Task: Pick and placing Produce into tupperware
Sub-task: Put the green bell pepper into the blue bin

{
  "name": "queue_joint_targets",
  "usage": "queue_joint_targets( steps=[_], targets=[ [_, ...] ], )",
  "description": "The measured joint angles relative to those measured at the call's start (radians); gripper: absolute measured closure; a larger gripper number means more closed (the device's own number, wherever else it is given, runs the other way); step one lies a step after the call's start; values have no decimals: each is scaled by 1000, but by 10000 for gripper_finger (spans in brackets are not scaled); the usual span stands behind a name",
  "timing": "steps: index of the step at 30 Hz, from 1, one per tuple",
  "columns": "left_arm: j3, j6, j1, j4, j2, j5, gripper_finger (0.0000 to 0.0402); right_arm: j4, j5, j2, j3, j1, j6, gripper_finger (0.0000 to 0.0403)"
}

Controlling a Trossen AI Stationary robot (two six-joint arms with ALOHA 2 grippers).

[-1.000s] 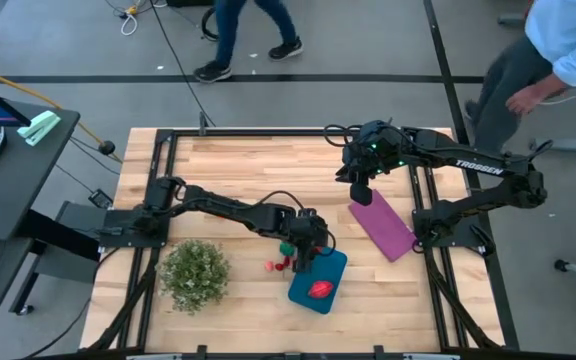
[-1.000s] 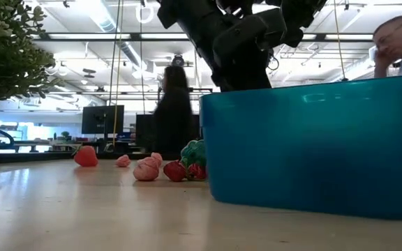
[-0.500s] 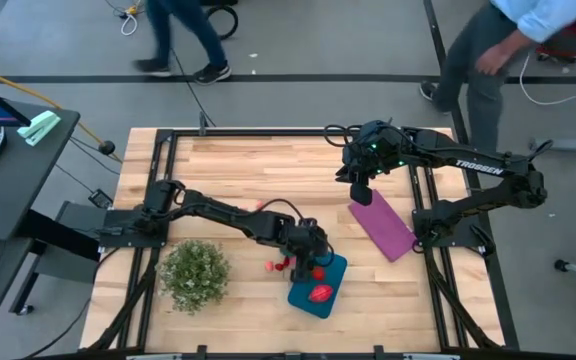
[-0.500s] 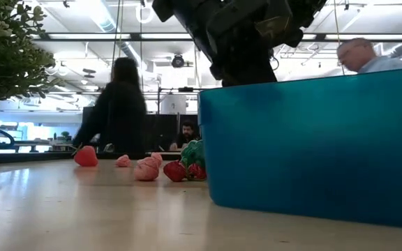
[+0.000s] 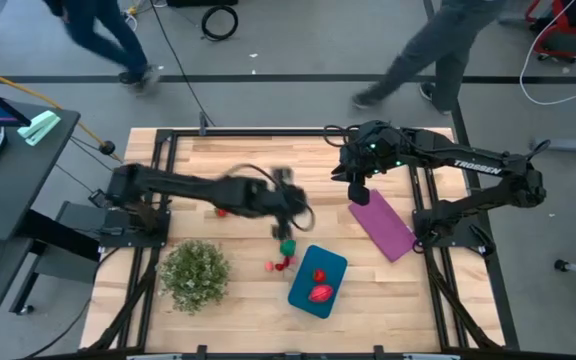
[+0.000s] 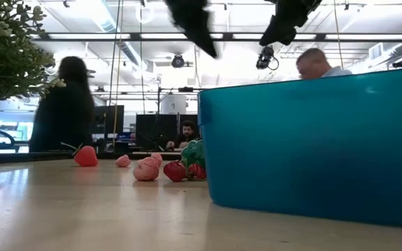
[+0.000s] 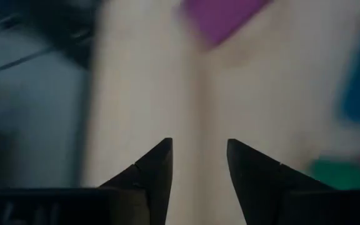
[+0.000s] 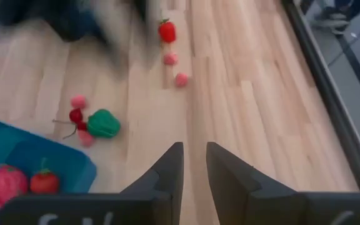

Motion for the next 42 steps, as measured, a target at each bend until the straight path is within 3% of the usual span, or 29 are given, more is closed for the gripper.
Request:
queue_joint_targets(
  steps=[4,7,14,20,27,42],
  targets=[
    [0,-35,25,-141,-161,-256,235,29,-44,56,0,20,-47,314],
    [1,-75,42,-193,-287,-377,228,75,-60,133,0,44,-121,296],
    [1,-186,64,-213,-511,-390,214,200,-59,330,9,87,-265,236],
    [0,-191,63,-229,-603,-388,225,196,-101,476,12,154,-346,181],
    [0,-185,63,-267,-619,-387,228,321,54,611,12,238,-516,138],
    [-1,-192,63,-315,-585,-388,232,426,1,670,14,331,-515,132]
  ],
)
